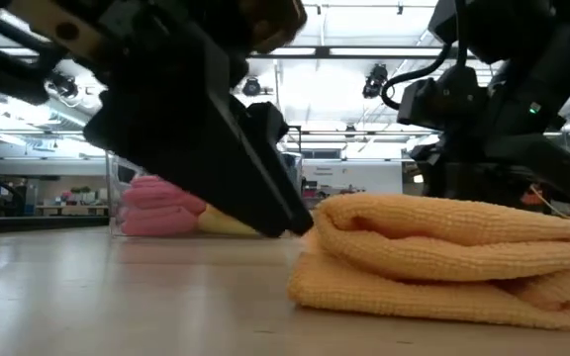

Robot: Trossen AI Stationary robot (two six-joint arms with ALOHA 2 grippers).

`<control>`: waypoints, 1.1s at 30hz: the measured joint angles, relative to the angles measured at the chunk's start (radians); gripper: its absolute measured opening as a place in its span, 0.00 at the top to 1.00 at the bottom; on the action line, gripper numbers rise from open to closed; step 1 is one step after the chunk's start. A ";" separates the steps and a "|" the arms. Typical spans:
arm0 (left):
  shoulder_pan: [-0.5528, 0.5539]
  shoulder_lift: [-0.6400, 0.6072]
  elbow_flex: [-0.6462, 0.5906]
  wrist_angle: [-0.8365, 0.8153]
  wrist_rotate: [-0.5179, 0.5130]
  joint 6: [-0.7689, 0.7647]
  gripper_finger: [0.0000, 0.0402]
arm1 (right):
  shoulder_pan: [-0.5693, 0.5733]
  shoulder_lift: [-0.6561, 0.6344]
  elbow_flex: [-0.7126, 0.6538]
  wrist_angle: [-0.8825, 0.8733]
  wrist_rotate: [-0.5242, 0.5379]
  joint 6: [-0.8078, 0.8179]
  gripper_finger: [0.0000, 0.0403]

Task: Fold microfiber towels
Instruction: Fold the bottom orange microfiber cloth

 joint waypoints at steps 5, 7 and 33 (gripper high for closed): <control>-0.025 -0.023 0.002 0.008 -0.043 0.128 0.57 | 0.031 0.003 0.026 -0.056 0.007 0.008 0.66; -0.042 -0.027 0.000 0.001 -0.101 0.208 0.57 | 0.053 0.004 0.037 -0.070 0.010 0.006 0.66; -0.100 0.091 0.002 0.208 -0.291 1.142 0.39 | 0.188 0.004 0.048 0.022 0.116 0.133 0.66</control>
